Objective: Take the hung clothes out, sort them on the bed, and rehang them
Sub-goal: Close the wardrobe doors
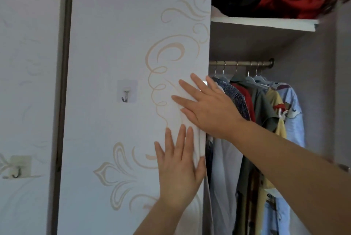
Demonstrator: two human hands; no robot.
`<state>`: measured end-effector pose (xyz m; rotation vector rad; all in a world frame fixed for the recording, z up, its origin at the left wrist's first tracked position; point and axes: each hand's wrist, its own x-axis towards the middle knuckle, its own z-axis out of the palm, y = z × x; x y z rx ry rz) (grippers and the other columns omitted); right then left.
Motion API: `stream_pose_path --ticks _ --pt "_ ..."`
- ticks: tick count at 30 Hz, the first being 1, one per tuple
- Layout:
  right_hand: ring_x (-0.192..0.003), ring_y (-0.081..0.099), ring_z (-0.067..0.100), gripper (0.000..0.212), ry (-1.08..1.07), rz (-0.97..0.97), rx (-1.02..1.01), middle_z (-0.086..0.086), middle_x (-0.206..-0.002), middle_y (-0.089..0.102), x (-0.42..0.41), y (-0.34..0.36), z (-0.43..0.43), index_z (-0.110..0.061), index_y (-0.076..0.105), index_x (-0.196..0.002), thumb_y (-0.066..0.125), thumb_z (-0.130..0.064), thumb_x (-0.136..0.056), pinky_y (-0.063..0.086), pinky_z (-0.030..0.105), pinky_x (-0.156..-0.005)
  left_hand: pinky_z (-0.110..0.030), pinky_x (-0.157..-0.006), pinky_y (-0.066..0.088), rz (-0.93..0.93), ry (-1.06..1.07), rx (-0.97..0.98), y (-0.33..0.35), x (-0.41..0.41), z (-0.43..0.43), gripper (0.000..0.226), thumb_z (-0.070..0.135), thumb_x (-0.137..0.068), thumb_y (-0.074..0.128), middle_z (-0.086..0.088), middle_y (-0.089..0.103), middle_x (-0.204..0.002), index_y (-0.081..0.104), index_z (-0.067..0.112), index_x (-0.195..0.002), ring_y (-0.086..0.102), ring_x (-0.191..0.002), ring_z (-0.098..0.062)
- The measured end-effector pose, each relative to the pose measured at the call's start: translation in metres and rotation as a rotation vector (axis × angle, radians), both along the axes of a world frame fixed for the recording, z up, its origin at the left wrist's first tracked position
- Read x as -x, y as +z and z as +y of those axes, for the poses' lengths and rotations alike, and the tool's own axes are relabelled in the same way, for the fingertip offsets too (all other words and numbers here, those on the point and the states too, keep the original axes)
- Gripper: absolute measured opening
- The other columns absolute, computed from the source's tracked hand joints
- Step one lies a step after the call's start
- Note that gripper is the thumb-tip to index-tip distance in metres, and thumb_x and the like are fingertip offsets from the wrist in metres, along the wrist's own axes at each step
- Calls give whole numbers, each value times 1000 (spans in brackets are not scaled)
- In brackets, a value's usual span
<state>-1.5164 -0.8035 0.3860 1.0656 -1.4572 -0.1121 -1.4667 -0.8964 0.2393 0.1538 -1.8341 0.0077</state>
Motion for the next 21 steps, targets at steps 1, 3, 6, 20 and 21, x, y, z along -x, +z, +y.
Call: stream_pose_path --ticks 1,3,6,20,21 --pt "-129 44 36 45 7 -6 -1 10 -136 52 6 0 -1 -25 62 -122 31 -38 -93 30 54 -105 -59 -106 24 7 3 4 0 6 -1 63 45 -87 39 -5 43 -144 28 14 -142 26 -136 -36" --pt "-129 44 36 45 8 -14 -3 9 -137 52 16 -1 -4 -25 62 -123 31 -38 -93 31 53 -105 -57 -108 19 23 6 10 -1 16 -5 61 46 -90 37 -5 43 -144 29 14 -141 25 -137 -36" --pt "-132 40 35 45 4 -5 -5 9 -140 49 31 -2 -8 -26 59 -126 30 -38 -94 29 51 -107 -56 -108 16 39 9 14 -1 28 -8 57 49 -96 24 -5 42 -144 29 16 -142 24 -137 -36" --pt "-134 36 35 53 69 -55 -10 8 -143 45 91 -4 -30 -27 53 -131 13 -42 -101 23 49 -109 -63 -104 19 261 65 141 -6 90 -35 51 42 -88 43 0 47 -137 42 15 -132 37 -131 -30" --pt "-135 35 34 53 79 -59 -5 8 -143 45 93 -4 -31 -27 53 -131 13 -42 -101 23 48 -110 -63 -104 18 272 57 141 -6 93 -36 49 42 -92 37 0 43 -138 41 15 -133 36 -131 -29"
